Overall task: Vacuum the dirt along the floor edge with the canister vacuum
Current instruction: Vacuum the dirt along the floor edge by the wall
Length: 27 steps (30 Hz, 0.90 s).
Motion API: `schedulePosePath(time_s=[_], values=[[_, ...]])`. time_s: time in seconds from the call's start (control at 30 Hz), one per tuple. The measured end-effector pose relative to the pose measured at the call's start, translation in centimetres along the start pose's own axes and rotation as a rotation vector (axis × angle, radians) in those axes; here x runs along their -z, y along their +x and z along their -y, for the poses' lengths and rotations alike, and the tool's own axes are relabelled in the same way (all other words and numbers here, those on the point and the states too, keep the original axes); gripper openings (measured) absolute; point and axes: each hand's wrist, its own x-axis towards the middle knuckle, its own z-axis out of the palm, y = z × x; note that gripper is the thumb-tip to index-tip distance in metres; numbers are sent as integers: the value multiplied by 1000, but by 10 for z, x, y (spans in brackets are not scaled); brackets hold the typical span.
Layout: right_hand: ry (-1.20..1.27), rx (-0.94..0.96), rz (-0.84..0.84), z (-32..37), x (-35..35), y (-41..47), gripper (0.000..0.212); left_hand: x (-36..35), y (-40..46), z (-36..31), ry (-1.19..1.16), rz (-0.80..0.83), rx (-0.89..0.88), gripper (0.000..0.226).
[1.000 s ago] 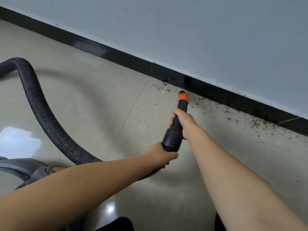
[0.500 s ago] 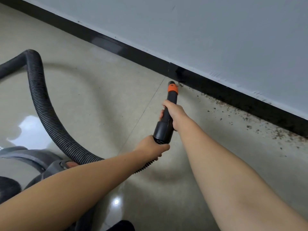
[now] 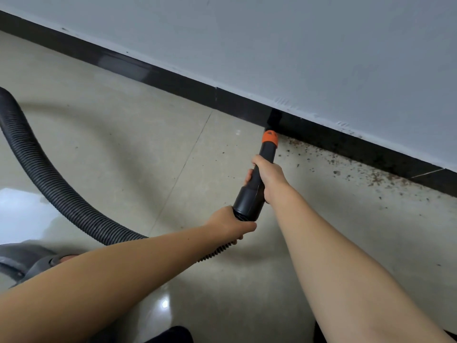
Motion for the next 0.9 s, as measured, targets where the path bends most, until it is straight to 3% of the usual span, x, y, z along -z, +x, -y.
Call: schedulePosePath(time_s=[0.63, 0.9], values=[[91, -3, -199, -5, 104, -14, 12, -81, 0, -29, 33, 193, -55, 26], [-160, 11, -47, 0, 78, -17, 11, -93, -14, -18, -214, 134, -37, 13]])
